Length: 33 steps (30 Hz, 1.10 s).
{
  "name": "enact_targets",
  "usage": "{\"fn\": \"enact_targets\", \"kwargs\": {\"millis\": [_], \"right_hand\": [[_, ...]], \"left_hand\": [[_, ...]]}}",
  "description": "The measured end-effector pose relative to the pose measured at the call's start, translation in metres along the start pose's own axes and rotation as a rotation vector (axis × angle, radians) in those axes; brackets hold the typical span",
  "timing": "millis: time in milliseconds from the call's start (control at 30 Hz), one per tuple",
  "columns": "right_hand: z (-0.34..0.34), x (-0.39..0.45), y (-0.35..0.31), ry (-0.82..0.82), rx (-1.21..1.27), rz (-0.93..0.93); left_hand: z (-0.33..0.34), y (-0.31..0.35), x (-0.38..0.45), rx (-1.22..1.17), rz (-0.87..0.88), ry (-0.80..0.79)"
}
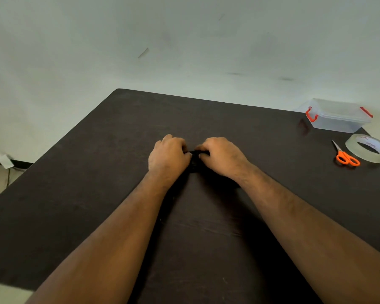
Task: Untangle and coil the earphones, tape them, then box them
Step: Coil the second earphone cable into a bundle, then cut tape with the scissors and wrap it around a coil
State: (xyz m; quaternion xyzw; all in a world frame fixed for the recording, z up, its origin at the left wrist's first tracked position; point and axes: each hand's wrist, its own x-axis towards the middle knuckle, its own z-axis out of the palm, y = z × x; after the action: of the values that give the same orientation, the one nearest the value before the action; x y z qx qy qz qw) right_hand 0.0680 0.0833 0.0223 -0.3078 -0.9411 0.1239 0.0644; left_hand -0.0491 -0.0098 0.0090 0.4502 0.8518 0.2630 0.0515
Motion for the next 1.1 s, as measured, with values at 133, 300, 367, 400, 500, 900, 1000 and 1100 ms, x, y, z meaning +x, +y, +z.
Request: {"fn": "enact_targets", "kwargs": {"millis": [133, 300, 367, 400, 500, 900, 1000, 1100], "right_hand": [[-0.007, 0.000, 0.004, -0.059, 0.028, -0.068], [-0.007, 0.005, 0.005, -0.087, -0.012, -0.103], [-0.005, 0.007, 0.006, -0.077, -0.008, -0.101], [-0.005, 0.008, 0.007, -0.068, 0.000, -0.101], [-0.005, 0.006, 0.010, -0.031, 0.030, -0.093], [-0.058, -0.071, 0.086, 0.289, -0.019, 0.004], [-0.068, -0.096, 0.119, 0.326, -0.017, 0.071], [-0.076, -0.120, 0.158, 0.342, -0.030, 0.149]], "left_hand": [[-0.002, -0.001, 0.001, 0.088, -0.006, -0.021], [-0.001, -0.003, 0.004, 0.030, -0.018, -0.037], [-0.001, -0.003, 0.004, -0.006, -0.027, -0.037], [-0.001, -0.003, 0.004, -0.025, -0.033, -0.029], [0.000, -0.002, 0.003, -0.071, -0.030, 0.042], [0.016, 0.080, -0.027, 0.024, 0.385, 0.176], [0.022, 0.120, -0.030, 0.015, 0.499, 0.143], [0.035, 0.163, -0.031, -0.054, 0.607, 0.090]]}}
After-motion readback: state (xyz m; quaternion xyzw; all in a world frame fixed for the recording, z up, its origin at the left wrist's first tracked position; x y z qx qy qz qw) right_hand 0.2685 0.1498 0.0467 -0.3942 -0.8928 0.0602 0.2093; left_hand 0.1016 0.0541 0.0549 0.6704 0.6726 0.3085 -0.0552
